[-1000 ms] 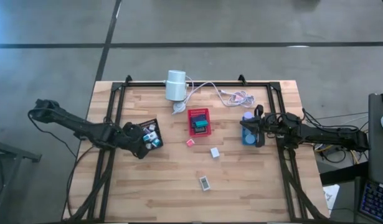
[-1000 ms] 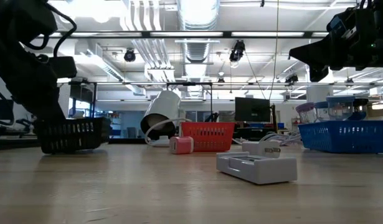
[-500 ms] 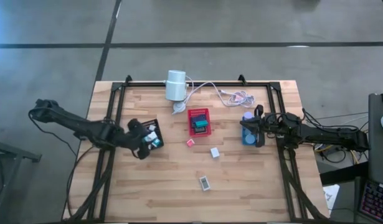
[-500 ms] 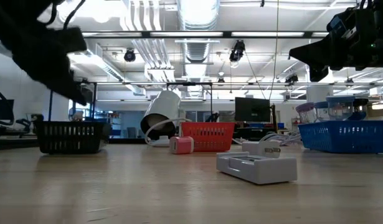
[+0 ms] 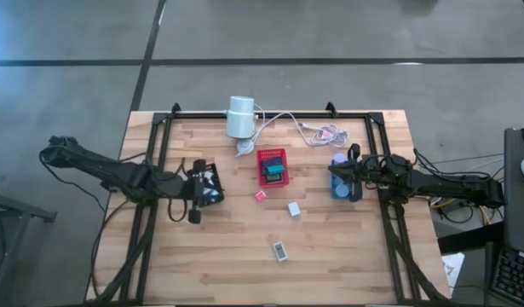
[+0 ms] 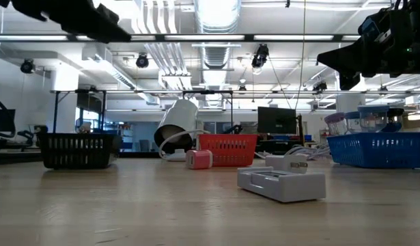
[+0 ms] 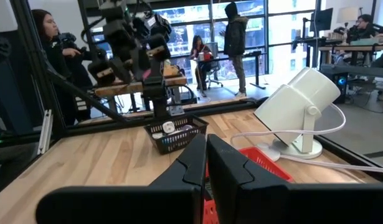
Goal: Pick & Place Office items
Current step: Put the white digital clock into the red basket
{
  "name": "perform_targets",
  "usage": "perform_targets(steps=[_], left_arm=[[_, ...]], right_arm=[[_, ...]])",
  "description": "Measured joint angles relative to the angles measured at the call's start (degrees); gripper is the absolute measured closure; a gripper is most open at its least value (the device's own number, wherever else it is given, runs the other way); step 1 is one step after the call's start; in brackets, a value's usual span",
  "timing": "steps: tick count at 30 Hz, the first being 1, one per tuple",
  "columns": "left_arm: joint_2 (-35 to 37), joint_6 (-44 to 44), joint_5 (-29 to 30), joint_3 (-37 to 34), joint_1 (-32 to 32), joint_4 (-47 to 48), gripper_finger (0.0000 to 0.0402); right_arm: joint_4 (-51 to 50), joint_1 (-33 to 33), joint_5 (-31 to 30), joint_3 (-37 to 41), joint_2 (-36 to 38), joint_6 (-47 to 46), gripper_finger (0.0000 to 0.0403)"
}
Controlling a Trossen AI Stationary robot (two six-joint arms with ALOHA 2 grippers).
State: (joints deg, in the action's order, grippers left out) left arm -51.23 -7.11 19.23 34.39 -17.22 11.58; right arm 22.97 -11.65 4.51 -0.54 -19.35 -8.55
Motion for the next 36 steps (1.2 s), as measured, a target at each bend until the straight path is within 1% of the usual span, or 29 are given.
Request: perform_targets(steps=[4,6,8,11,13,16,19,22,26,31,33,36], left_arm=[[2.73,-2.98,-6.56,0.44,2.09,-0.02,0.0379],[5.30,-3.35,-7.34,-0.43,4.10,-0.13,0.0395],[8.33,-3.20,-8.62,-2.06,6.36,-0.55,0.0396],[12.55,-2.20,-14.76,-5.68,9.46,-4.19,0.0393],[14.56,-1.12,-16.76,-8.46,11.06,-7.48,0.0397],[16.50,0.08,-16.32,-12.33,13.36,-10.68,0.0400],[18.10,0.29,-17.15,-16.14,14.78,-16.29,0.0399],[19.72,-0.47,-18.87,-20.43,15.03,-22.06,0.0400],[21.76,-0.43,-18.75,-26.59,15.16,-29.86,0.0400],[23.61,2.56,-13.18,-30.50,15.35,-31.71,0.0400],[23.89,3.32,-12.36,-31.45,15.35,-31.56,0.0400],[23.97,3.25,-12.37,-32.86,15.33,-31.31,0.0400]], right_arm=[[-0.01,-0.01,0.09,0.00,-0.01,-0.05,0.0390],[-0.03,0.01,0.11,0.00,-0.01,-0.05,0.0390],[-0.05,0.01,0.11,0.00,0.00,-0.05,0.0390],[-0.02,0.01,0.15,0.00,-0.44,-0.05,0.0390],[-0.10,0.01,0.14,0.00,-1.02,-0.05,0.0390],[0.01,0.01,0.08,0.00,-2.20,-0.05,0.0390],[-0.01,0.01,0.00,0.00,-3.40,0.14,0.0390],[0.90,0.01,-0.02,0.00,-3.94,0.14,0.0390],[2.52,0.06,0.03,0.00,-3.98,0.06,0.0390],[2.35,0.06,0.27,0.00,-4.01,0.89,0.0390],[2.33,0.05,0.73,0.00,-4.01,1.36,0.0390],[2.49,0.06,4.69,0.00,-4.01,3.68,0.0390]])
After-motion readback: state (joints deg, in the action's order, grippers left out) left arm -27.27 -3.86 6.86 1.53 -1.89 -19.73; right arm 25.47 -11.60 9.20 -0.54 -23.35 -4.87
